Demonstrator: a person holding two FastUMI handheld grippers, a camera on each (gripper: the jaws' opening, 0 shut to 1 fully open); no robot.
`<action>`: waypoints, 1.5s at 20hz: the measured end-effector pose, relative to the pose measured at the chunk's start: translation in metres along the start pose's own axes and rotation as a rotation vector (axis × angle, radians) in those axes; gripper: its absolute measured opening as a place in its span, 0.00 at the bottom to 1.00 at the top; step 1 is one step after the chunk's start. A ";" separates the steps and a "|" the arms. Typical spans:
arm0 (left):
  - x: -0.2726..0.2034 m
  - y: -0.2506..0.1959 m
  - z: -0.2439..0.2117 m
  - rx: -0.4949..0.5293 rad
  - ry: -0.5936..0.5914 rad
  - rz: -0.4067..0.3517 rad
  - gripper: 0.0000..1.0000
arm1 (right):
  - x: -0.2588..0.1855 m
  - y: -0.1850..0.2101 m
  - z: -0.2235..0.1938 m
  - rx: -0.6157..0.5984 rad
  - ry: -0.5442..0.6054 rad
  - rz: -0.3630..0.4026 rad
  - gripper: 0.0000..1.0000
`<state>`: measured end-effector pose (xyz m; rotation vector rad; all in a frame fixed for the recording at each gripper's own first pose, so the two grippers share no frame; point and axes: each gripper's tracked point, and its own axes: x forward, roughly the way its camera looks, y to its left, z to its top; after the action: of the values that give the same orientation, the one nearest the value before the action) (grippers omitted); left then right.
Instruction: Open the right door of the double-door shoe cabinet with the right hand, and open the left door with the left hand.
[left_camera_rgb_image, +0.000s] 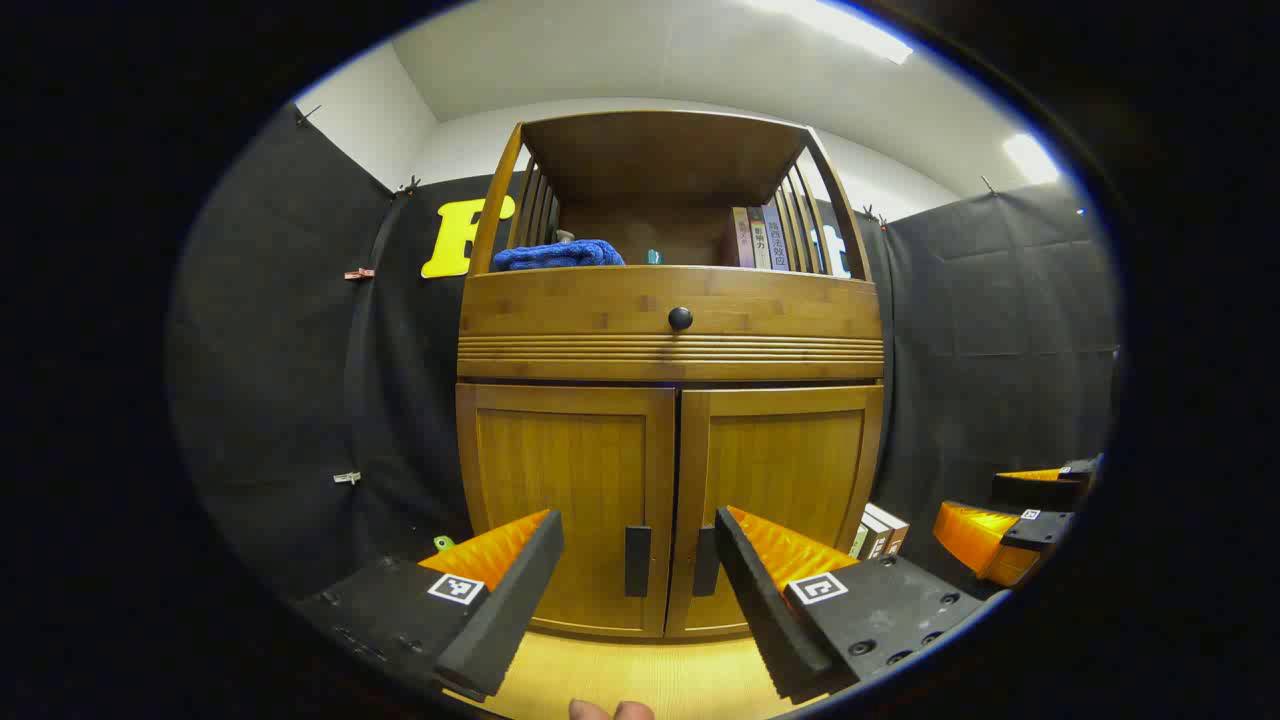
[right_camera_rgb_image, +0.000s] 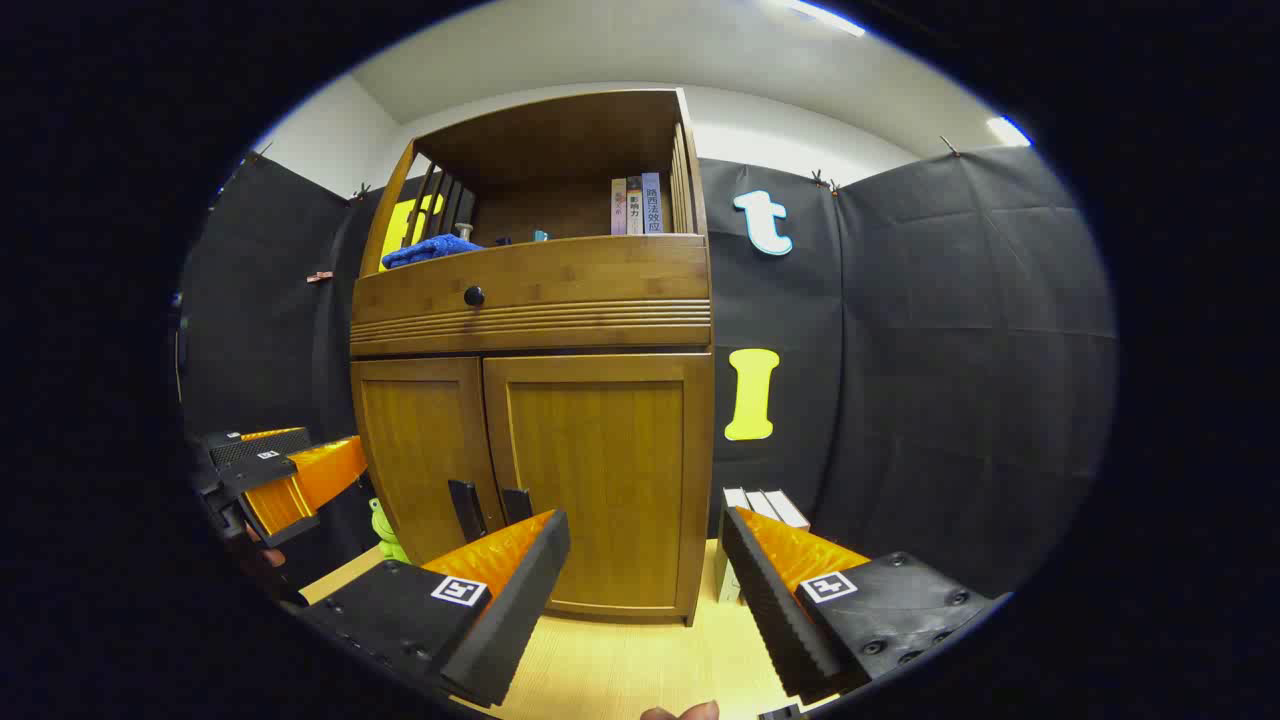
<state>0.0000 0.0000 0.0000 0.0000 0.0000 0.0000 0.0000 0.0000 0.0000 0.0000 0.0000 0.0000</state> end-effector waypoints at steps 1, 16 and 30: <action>0.000 0.003 0.000 0.003 0.001 0.005 0.92 | -0.001 0.003 0.000 -0.001 0.000 0.006 0.98; -0.007 0.042 -0.025 0.043 0.030 -0.052 0.94 | -0.008 0.068 -0.001 -0.001 -0.038 0.021 0.98; -0.018 0.070 -0.037 -0.006 0.016 -0.111 0.95 | 0.064 0.137 -0.031 0.022 -0.028 0.046 0.98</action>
<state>-0.0178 0.0705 -0.0372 -0.0061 0.0159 -0.1106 0.0638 0.1368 -0.0310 0.0223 -0.0276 0.0463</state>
